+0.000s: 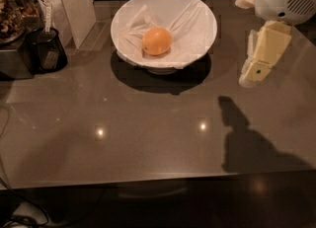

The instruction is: Pick orange from white bowl

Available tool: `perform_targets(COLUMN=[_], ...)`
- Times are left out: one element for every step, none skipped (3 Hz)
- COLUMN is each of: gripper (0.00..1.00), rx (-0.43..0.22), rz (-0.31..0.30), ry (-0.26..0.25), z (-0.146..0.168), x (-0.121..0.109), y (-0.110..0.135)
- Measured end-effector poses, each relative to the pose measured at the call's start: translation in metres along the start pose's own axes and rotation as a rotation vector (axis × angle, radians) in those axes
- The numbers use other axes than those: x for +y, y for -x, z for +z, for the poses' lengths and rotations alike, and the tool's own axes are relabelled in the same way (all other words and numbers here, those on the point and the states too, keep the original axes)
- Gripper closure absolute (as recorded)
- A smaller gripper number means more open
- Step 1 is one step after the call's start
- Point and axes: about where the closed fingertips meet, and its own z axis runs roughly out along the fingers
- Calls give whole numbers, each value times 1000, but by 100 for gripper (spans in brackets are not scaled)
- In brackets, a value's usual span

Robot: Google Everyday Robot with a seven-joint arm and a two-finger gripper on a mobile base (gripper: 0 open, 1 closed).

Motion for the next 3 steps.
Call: perform_targets(gripper=[0, 0, 0], rx=[-92, -92, -120], rz=[-48, -48, -71], ry=[-1, -1, 11], z=[7, 7, 18], x=[-32, -32, -53], y=[42, 42, 52])
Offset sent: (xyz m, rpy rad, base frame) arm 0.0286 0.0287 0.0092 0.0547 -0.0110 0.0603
